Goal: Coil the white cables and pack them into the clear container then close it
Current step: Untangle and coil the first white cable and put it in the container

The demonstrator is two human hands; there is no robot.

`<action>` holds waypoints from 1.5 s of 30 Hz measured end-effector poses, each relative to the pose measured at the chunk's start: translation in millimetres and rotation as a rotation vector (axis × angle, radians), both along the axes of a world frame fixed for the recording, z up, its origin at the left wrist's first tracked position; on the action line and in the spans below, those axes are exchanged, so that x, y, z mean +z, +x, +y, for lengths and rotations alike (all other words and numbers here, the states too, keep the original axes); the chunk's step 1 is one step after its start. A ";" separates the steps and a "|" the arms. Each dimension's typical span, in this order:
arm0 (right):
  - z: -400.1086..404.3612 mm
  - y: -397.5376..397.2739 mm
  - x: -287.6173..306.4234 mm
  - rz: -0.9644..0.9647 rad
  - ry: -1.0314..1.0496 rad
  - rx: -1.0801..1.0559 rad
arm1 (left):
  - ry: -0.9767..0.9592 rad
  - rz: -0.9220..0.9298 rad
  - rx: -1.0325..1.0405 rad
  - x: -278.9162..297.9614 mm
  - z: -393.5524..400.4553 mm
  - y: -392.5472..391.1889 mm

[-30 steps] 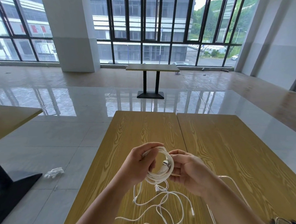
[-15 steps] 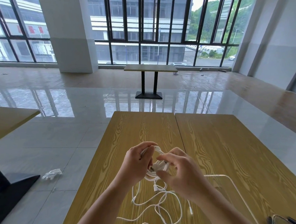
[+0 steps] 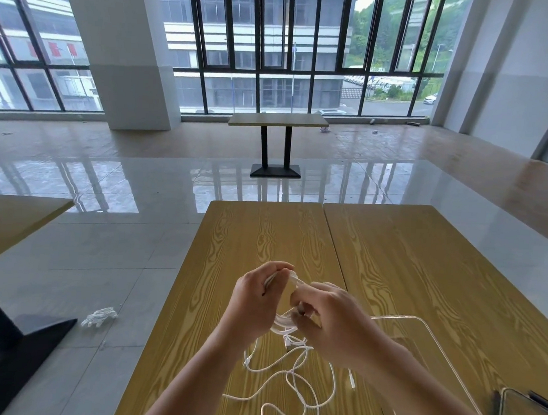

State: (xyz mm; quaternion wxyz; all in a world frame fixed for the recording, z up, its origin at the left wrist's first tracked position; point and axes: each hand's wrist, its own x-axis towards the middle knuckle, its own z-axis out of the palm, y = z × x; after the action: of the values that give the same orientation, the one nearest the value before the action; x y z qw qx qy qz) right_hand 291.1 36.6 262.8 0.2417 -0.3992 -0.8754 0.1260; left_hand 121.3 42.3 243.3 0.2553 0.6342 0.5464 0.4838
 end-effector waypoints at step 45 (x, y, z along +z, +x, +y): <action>23.2 133.8 -68.8 1.296 -1.086 -0.377 | -0.580 -0.700 -0.125 -36.0 37.0 139.8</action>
State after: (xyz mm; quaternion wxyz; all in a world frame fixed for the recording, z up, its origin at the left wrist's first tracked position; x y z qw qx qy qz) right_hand 424.8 59.8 194.0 0.4857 -0.4474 -0.3027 0.6873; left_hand 261.1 79.2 207.3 0.6203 0.3667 0.5006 0.4797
